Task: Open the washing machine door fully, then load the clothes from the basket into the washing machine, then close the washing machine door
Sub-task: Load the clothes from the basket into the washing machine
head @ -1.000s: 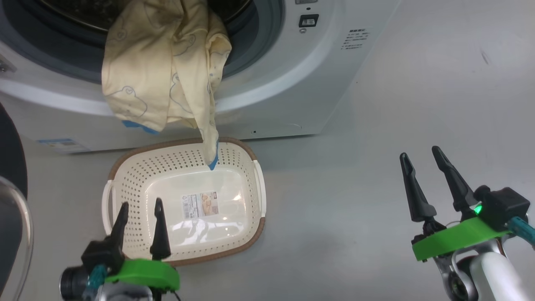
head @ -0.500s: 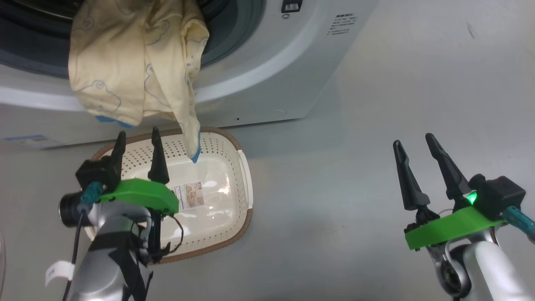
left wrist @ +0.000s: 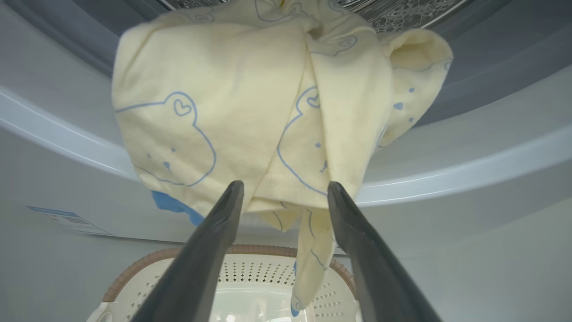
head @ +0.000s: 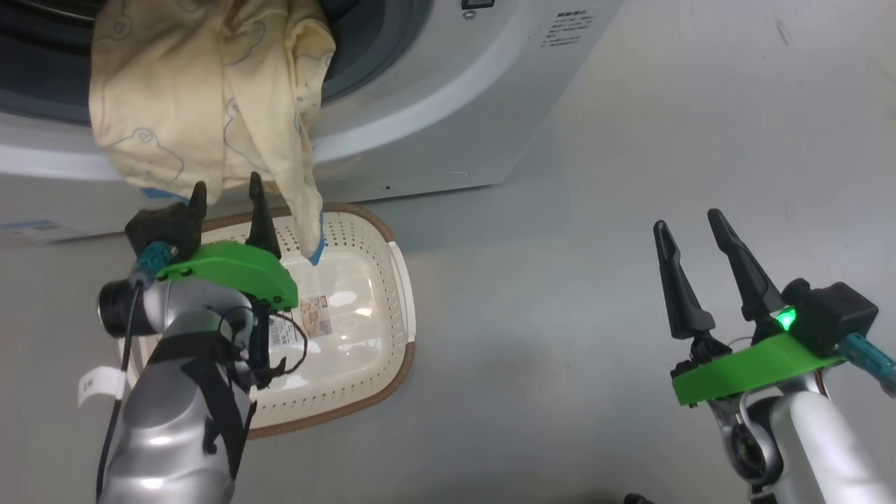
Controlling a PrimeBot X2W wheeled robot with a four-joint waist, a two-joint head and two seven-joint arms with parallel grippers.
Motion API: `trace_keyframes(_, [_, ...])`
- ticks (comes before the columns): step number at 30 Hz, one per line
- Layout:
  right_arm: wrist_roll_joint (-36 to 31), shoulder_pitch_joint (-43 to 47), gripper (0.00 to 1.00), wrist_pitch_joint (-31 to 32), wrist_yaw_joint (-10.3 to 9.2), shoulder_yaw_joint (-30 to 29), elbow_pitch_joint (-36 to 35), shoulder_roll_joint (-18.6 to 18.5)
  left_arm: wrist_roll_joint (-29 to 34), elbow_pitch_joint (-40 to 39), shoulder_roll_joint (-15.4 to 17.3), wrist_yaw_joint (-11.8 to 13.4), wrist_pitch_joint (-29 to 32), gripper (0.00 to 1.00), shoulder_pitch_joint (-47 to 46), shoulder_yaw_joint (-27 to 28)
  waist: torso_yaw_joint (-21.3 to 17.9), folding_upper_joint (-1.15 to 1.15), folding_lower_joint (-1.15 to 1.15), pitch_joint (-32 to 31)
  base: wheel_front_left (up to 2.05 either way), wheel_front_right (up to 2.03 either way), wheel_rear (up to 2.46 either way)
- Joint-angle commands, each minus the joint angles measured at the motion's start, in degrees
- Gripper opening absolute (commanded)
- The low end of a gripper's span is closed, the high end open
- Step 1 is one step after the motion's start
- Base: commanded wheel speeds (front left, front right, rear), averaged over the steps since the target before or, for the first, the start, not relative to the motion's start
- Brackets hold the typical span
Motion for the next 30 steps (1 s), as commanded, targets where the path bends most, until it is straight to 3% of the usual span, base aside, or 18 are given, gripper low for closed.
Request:
trace_keyframes(1, [0.25, -0.68, 1.0, -0.55, -0.16, 1.11, -1.59, -0.33, -0.16, -1.17, 0.91, 0.44, -0.09, 1.0, -1.4, 0.99, -0.1, 0.0, 0.0, 0.23, 0.0, 0.0, 0.0])
trace_keyframes(18, [0.43, -1.76, 1.0, -0.55, -0.16, 1.25, -1.59, -0.15, -6.04, 5.48, 0.9, 2.19, -2.8, 1.0, -7.24, -4.24, -0.75, 0.0, 0.0, 2.33, 0.0, 0.0, 0.0])
trace_keyframes(30, [0.58, -2.29, 1.0, -0.55, -0.16, 1.48, -1.91, 0.02, -5.52, 9.4, 1.58, 4.32, -4.01, 1.0, -9.54, -4.12, -1.4, 0.0, 0.0, 3.69, 0.0, 0.0, 0.0])
